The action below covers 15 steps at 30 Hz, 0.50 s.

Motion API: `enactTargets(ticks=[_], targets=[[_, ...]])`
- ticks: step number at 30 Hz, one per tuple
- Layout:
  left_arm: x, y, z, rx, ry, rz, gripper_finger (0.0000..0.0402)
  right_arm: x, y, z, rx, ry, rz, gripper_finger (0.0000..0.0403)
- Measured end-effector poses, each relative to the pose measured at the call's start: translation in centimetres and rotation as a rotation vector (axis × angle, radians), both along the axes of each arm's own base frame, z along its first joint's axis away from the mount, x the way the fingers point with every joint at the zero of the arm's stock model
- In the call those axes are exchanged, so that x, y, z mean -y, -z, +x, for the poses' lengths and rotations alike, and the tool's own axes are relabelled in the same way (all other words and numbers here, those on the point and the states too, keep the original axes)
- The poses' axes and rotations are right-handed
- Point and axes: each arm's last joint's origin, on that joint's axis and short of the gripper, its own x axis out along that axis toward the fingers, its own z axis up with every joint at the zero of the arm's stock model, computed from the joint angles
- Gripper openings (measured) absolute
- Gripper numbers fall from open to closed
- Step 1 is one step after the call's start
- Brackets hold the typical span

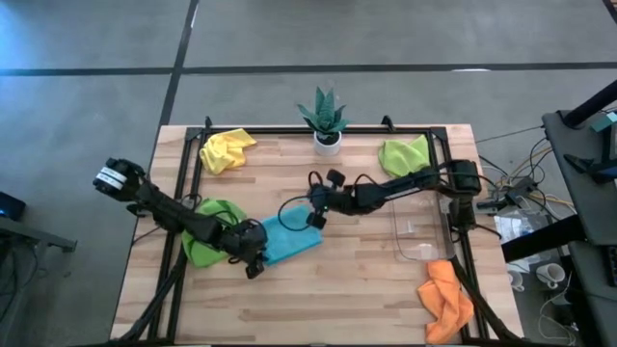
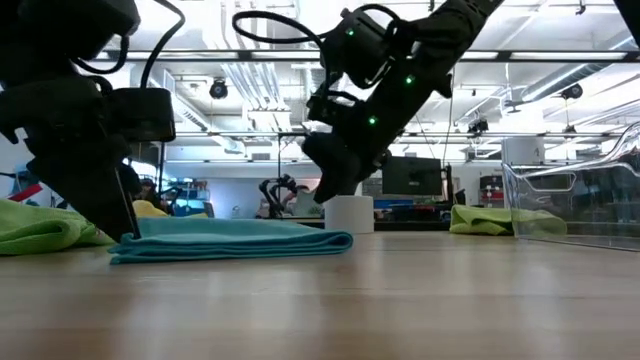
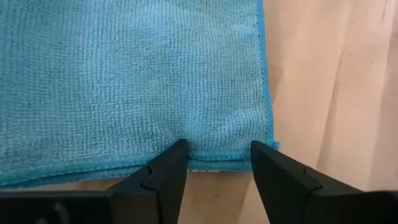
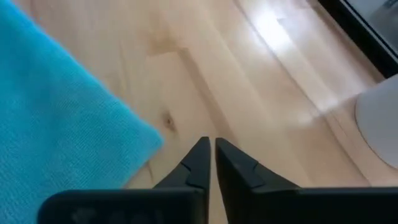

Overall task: Fold microfiber towels
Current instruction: Fold the blue towel on the table

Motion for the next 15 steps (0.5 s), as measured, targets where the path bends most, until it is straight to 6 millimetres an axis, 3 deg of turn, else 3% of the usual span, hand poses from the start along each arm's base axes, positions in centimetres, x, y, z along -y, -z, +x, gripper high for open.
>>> enactTargets(ticks=[3,8,15], targets=[[0.1,0.0,0.0,0.0,-0.009,-0.009,0.0164,-0.3,-0.7,-0.2,0.042,-0.054,0.059,0.0055],[0.0,-0.3,0.0,0.015,-0.026,0.004,0.0164,-3.5,-0.2,-0.2,0.214,-0.223,0.131,0.0109],[-0.3,-1.6,-0.3,0.067,-0.047,-0.037,0.0169,-6.7,-0.3,-0.5,0.348,-0.307,0.164,0.0153]])
